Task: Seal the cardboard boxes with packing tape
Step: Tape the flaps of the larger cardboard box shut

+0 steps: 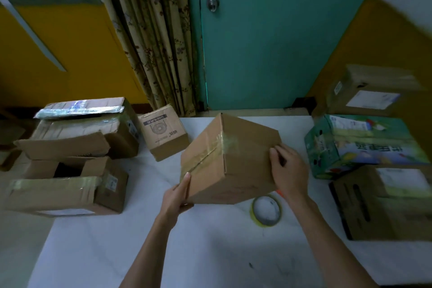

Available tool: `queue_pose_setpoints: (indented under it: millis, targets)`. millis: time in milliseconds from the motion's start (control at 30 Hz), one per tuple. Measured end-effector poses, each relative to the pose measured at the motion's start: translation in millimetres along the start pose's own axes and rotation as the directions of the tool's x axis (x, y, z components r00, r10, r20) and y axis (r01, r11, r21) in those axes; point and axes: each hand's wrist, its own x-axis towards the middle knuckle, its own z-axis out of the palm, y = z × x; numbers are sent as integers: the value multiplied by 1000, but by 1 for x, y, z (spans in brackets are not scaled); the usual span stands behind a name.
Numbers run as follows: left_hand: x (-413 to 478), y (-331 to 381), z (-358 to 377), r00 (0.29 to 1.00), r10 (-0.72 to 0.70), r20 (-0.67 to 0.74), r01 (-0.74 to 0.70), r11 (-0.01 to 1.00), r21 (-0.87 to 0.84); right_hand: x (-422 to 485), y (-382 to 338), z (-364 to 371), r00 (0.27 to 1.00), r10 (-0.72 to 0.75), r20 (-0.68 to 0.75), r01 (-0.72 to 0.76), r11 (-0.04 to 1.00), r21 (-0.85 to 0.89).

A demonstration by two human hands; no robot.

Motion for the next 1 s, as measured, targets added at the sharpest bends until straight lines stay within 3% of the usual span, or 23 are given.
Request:
queue_pose_setpoints:
  millis: [133, 200, 267, 367, 500, 633, 700, 767, 900, 1000]
  targets:
    - [-1, -7, 11, 993, 73, -94, -83, 990, -113, -2, 1, -13, 939, 115, 323, -92, 992, -85]
    - [-11, 1, 21, 984, 142, -104, -162, 963, -217, -7, 3, -18, 898, 197, 393, -256, 961, 102]
    - [-27, 11, 34, 964, 236, -120, -260, 929, -262, -13, 9, -22, 899, 231, 373, -384, 826, 413]
    - [-60, 38, 53, 891, 422, -168, -451, 869, -205, -18, -1, -55, 922, 234, 309, -387, 588, 710]
    - [-111, 81, 81, 730, 669, -142, -683, 724, -100, -11, -9, -106, 966, 239, 99, -204, 472, 857]
    - [-150, 111, 138, 575, 818, -20, -816, 573, -73, 12, 8, -151, 902, 429, -43, -123, 351, 928]
    - [-169, 128, 174, 508, 860, 50, -854, 511, -100, 26, 21, -188, 898, 425, -117, -51, 363, 930]
    - [-181, 145, 210, 471, 871, 139, -865, 487, -121, 45, 35, -225, 890, 406, -210, 0, 459, 888]
    - [-174, 168, 294, 477, 834, 278, -848, 520, -105, 96, 68, -287, 820, 446, -360, 44, 577, 815]
    - [-154, 173, 346, 525, 795, 303, -817, 571, -80, 127, 85, -310, 757, 516, -400, 42, 574, 818]
